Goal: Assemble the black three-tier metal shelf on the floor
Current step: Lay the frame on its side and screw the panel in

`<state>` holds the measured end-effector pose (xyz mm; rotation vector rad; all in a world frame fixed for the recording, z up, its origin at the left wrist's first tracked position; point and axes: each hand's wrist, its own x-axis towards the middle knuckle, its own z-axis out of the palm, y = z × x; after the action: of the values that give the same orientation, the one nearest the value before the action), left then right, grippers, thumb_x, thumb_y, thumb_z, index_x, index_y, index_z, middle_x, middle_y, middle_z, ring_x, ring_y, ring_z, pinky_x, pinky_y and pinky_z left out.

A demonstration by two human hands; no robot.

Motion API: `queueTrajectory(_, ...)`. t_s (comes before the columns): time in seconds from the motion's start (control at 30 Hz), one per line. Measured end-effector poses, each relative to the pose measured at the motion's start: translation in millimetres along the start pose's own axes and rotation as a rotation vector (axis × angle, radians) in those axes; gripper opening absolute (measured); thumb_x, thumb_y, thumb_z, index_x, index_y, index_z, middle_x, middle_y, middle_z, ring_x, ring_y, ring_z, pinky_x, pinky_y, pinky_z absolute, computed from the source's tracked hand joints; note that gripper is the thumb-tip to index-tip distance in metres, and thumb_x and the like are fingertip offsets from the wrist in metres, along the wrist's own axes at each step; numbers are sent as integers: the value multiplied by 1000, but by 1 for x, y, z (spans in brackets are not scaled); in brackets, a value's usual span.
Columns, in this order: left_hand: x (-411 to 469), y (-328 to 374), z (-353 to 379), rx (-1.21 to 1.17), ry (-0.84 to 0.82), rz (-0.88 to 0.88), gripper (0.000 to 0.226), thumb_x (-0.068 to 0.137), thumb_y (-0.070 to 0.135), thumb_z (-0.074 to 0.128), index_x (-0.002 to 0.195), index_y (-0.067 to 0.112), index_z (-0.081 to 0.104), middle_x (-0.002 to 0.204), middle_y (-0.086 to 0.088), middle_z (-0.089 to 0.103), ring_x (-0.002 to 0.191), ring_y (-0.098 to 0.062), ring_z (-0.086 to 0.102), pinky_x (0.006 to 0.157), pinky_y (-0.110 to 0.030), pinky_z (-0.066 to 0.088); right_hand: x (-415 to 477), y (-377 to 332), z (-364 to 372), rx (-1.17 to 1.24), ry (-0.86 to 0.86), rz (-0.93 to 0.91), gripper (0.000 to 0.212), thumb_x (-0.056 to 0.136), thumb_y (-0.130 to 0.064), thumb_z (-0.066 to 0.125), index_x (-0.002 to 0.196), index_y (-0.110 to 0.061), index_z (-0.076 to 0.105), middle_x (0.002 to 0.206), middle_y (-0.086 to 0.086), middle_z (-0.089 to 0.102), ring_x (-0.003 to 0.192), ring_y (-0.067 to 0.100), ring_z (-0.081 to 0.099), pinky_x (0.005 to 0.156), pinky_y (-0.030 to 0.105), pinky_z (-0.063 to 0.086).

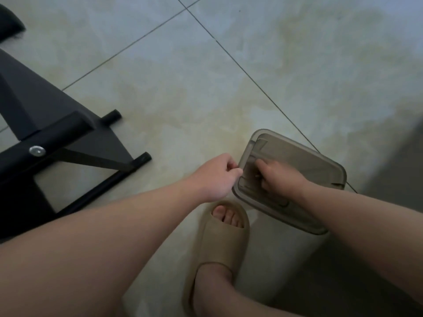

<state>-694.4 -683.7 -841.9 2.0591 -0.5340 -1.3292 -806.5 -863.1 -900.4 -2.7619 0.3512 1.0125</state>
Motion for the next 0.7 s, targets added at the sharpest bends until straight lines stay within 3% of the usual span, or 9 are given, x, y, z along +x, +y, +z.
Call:
queueTrajectory(0.1,-2,2,0,33,-7,-9,17,102,35,51,89,24,50,87,-1,62,85,-24,60,73,-35,44,-1,-3,-6,16,-15,20,30,91,-14,56,121,-13,51,118,15,62,102,37,61,66,34,36)
queueTrajectory(0.2,-13,9,-8,62,-23,-58,22,103,41,47,104,19,52,101,-4,64,87,-23,56,73,-34,40,-11,-8,-32,110,-9,61,28,90,-19,57,118,-17,59,115,11,65,102,35,63,74,37,50)
queueTrajectory(0.3,-39,18,-32,260,-61,-96,30,103,41,48,120,16,51,114,-3,61,98,-23,54,80,-33,41,-32,-16,-70,160,51,40,13,89,-17,61,101,-15,66,104,9,67,99,32,63,82,40,54)
queueTrajectory(0.4,-80,31,-67,493,-85,-116,26,103,36,50,114,14,58,115,-6,61,101,-24,55,84,-30,41,-61,-26,-117,269,167,50,10,89,-13,66,97,-16,71,96,5,70,94,26,65,82,34,53)
queueTrajectory(0.47,-114,46,-91,543,-28,-137,33,102,35,51,120,11,65,123,-8,64,113,-26,59,88,-29,42,-84,-38,-153,395,293,75,5,87,-12,72,88,-17,70,84,-1,67,88,23,66,73,28,49)
queueTrajectory(0.53,-150,57,-108,484,98,-122,31,101,32,53,120,12,67,123,-7,67,114,-26,61,89,-28,45,-110,-60,-188,564,419,108,16,85,-14,78,79,-18,64,75,-5,66,77,19,63,61,26,44)
queueTrajectory(0.63,-209,61,-123,335,261,-64,25,96,29,58,110,12,70,109,-6,72,102,-24,67,89,-31,52,-152,-102,-230,746,568,69,24,84,-16,79,73,-18,58,69,-1,67,64,17,59,57,29,43)
queueTrajectory(0.7,-246,59,-127,257,314,-50,21,94,28,59,102,12,70,98,-4,75,86,-20,69,80,-31,53,-180,-132,-246,845,650,-10,19,88,-11,75,81,-19,60,72,1,64,66,20,60,65,35,49)
